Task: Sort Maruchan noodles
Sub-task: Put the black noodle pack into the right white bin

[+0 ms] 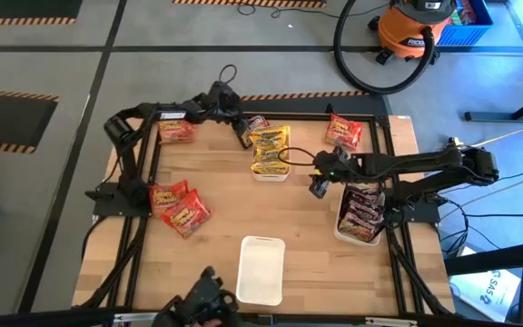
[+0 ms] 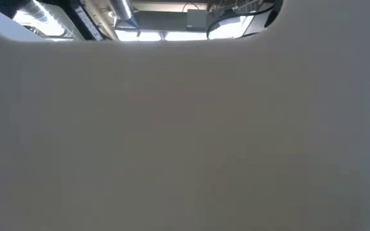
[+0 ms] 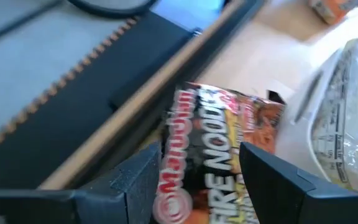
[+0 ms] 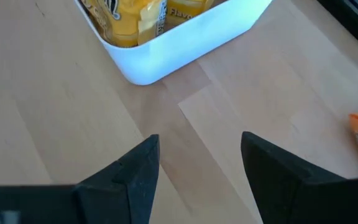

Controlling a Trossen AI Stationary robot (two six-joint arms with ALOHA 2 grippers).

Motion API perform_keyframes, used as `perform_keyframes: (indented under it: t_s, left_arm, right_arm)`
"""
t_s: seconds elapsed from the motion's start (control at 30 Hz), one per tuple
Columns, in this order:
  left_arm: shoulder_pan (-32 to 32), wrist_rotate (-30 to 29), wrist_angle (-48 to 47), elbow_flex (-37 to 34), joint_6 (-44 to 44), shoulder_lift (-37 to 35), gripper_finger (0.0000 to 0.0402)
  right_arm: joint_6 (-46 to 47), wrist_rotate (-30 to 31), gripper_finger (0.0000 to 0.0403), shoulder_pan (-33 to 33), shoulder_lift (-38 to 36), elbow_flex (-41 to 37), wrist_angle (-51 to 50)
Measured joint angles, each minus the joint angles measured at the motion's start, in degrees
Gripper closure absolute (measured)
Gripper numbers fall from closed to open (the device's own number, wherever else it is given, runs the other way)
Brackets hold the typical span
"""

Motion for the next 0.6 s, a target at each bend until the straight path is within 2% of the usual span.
perform_keyframes:
  t_s: [0.17, 0.37, 0.6]
  left_arm:
    - [-0.21, 3.48, -1.04, 0.80, -0.48, 3.04, 0.0190]
    - [-0.12, 2.18, -5.45, 0.80, 0.81, 3.25, 0.0190]
    - [-0.51, -2.95, -11.75, 1.00, 4.32, 3.00, 0.0190]
  right_arm:
    - [1.06, 0.01, 0.0196, -0.02, 0.00, 0.00, 0.00]
    - [1.04, 0.02, 0.0196, -0.02, 0.00, 0.00, 0.00]
    - [0.84, 0.49, 0.0196, -0.04, 0.00, 0.00, -0.03]
